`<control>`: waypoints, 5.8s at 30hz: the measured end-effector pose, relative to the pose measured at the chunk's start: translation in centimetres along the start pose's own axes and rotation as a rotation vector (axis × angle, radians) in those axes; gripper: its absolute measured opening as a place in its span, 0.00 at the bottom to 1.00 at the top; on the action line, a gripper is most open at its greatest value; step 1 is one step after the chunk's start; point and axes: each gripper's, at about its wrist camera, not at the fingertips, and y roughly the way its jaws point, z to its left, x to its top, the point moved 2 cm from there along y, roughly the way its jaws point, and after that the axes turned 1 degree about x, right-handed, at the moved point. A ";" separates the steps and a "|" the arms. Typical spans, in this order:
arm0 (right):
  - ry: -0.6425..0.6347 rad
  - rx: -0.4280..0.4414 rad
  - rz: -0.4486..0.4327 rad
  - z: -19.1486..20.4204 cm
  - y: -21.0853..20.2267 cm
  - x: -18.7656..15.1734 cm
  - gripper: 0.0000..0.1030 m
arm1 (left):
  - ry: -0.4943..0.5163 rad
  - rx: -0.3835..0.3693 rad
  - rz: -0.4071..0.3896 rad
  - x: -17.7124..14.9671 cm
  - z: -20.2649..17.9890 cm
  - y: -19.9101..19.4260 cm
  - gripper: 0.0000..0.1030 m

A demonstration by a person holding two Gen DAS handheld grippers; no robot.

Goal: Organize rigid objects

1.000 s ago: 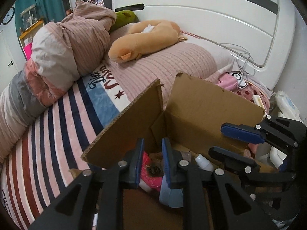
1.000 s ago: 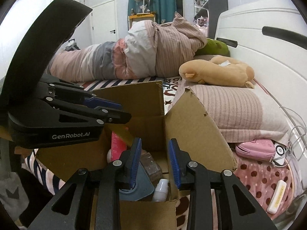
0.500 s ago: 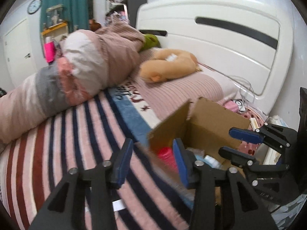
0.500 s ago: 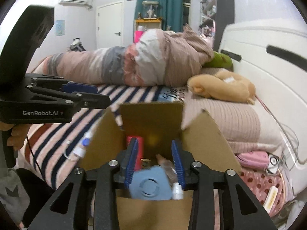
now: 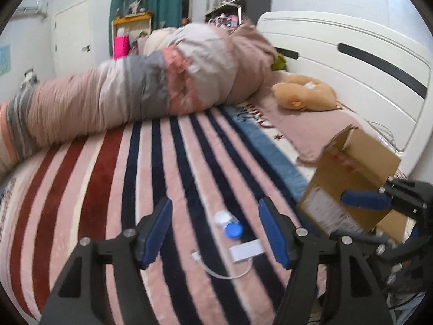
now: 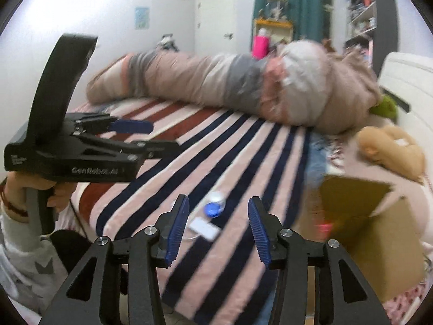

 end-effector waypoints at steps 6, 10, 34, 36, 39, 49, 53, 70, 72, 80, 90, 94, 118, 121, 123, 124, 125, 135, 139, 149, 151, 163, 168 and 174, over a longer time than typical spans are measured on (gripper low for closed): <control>0.021 0.053 0.170 2.2 8.4 -3.0 0.49 | -0.022 -0.029 0.074 -2.8 2.6 5.0 0.63; 0.106 0.000 0.226 1.0 12.9 -5.0 0.67 | -0.023 -0.055 0.109 -3.4 3.1 8.2 0.63; 0.194 -0.065 0.166 -2.4 13.9 -8.9 0.55 | 0.069 -0.098 0.242 -4.3 -0.8 15.4 0.63; 0.210 -0.052 0.157 -2.7 13.8 -9.2 0.55 | 0.088 -0.112 0.253 -4.6 -1.4 16.2 0.63; 0.219 -0.034 0.148 -3.0 13.7 -9.4 0.55 | 0.094 -0.141 0.260 -4.7 -2.0 16.9 0.63; 0.211 -0.020 0.136 -2.9 13.8 -9.5 0.55 | 0.118 -0.141 0.237 -4.7 -3.4 17.6 0.58; 0.212 -0.019 0.137 -3.0 14.0 -9.4 0.55 | 0.095 -0.110 0.236 -4.6 -3.1 18.1 0.48; 0.161 -0.083 0.131 -0.9 12.1 -7.9 0.55 | 0.050 -0.060 0.181 -5.0 0.2 13.3 0.29; 0.151 -0.077 0.141 -0.5 12.3 -7.8 0.55 | 0.057 -0.061 0.223 -5.8 0.9 13.0 0.29; 0.141 -0.147 0.184 -0.3 13.5 -9.2 0.55 | 0.010 -0.035 0.240 -8.8 2.6 12.7 0.31; 0.151 -0.161 0.166 -0.1 13.1 -9.0 0.54 | 0.049 0.047 0.194 -8.9 1.7 12.0 0.29; 0.090 -0.183 0.105 0.8 10.9 -7.1 0.54 | 0.030 0.040 0.130 -7.7 2.2 9.1 0.29; 0.201 -0.419 -0.133 -12.3 -7.8 -3.9 0.55 | 0.197 -0.218 -0.085 5.2 -15.7 -2.2 0.29; 0.194 -0.399 -0.064 -14.1 -6.5 -5.1 0.55 | 0.229 -0.248 -0.064 6.0 -19.1 -1.0 0.29; 0.187 -0.391 -0.021 -15.0 -5.7 -5.9 0.55 | 0.242 -0.258 -0.042 6.4 -21.1 0.1 0.29; 0.185 -0.394 -0.011 -15.6 -5.4 -6.1 0.55 | 0.245 -0.261 -0.031 6.6 -21.8 0.6 0.29; 0.187 -0.396 -0.002 -15.9 -5.2 -6.4 0.55 | 0.249 -0.262 -0.020 6.7 -22.4 1.2 0.29; 0.234 -0.313 -0.036 -18.0 -5.5 -7.7 0.63 | 0.306 -0.248 0.084 7.0 -25.7 5.9 0.29; 0.232 -0.302 -0.042 -18.2 -5.6 -7.9 0.63 | 0.309 -0.216 0.126 7.1 -26.4 7.6 0.29; 0.219 -0.271 -0.033 -17.5 -5.6 -7.7 0.68 | 0.264 -0.189 0.074 6.6 -24.9 6.1 0.73; 0.209 -0.242 -0.048 -17.3 -5.9 -7.4 0.71 | 0.224 -0.178 0.037 6.6 -23.9 4.8 0.81; 0.138 -0.056 -0.340 -15.1 -10.7 -4.7 1.00 | 0.011 0.056 -0.215 4.1 -17.0 -3.3 0.99; 0.154 -0.047 -0.355 -14.7 -10.6 -4.6 1.00 | -0.041 0.098 -0.234 2.7 -14.5 -4.1 0.99; 0.178 -0.041 -0.351 -14.4 -10.4 -4.8 1.00 | -0.081 0.117 -0.233 1.8 -12.8 -4.5 0.99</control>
